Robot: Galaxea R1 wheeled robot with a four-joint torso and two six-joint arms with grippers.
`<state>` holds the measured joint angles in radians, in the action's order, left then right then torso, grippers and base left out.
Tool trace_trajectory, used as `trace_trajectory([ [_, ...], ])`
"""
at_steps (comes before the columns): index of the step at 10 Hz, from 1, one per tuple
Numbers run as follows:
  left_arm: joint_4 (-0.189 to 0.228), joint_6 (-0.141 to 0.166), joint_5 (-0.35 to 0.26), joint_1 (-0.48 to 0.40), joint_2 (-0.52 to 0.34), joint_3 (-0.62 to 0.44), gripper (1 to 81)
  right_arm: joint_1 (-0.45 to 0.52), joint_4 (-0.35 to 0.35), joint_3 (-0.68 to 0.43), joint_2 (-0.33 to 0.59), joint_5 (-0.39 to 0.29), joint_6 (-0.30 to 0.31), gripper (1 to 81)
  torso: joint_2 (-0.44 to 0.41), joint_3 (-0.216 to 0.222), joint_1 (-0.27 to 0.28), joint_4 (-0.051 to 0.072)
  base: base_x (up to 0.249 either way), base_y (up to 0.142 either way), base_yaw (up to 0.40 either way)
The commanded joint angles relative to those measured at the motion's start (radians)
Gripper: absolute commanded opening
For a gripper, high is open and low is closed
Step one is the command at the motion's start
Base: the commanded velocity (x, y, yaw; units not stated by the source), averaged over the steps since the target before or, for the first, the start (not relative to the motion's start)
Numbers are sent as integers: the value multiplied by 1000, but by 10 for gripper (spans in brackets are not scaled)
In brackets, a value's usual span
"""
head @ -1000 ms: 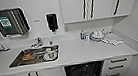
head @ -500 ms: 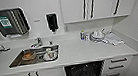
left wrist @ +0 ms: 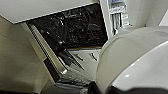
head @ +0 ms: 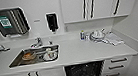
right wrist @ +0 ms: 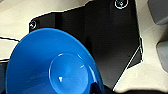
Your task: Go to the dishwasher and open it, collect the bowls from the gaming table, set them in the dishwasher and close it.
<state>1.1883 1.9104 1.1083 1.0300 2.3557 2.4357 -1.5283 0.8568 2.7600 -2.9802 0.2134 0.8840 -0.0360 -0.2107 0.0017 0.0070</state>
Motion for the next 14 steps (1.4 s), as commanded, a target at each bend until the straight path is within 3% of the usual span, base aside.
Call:
trace_trajectory([
  [1, -19, -8, -79, -98, -82, -103, 10, 32, 1, -10, 4, -22, 6, 10, 0, 0, 0, 0, 0, 0, 0],
  [3, -21, -34, -255, -127, -157, -306, 10, 29, 1, -7, 5, -22, 6, 10, 0, 0, 0, 0, 0, 0, 0],
  [4, -15, -54, -360, -153, -185, -371, 10, 29, 1, -8, 7, -20, 6, 10, 0, 0, 0, 0, 0, 0, 0],
  [5, 8, -54, -418, -175, -199, -406, 10, 29, 1, -8, 8, -20, 6, 10, 0, 0, 0, 0, 0, 0, 0],
  [7, 27, -47, -508, -219, -217, -455, 10, 27, 1, -10, 10, -20, 6, 10, 0, 0, 0, 0, 0, 0, 0],
  [9, 43, -44, -535, -270, -208, -440, 10, 27, 1, -8, 10, -19, 6, 10, 0, 0, 0, 0, 0, 0, 0],
  [12, 112, 1, -602, -348, -188, -437, 10, 27, 2, -10, 10, -19, 6, 10, 0, 0, 0, 0, 0, 0, 0],
  [13, 163, 38, -634, -371, -171, -434, 10, 26, 2, -11, 10, -19, 6, 10, 0, -1, 0, 0, 0, 0, 0],
  [14, 214, 76, -656, -394, -154, -432, 10, 27, 2, -14, 10, -19, 6, 10, 1, -35, 0, 0, 0, 0, 0],
])
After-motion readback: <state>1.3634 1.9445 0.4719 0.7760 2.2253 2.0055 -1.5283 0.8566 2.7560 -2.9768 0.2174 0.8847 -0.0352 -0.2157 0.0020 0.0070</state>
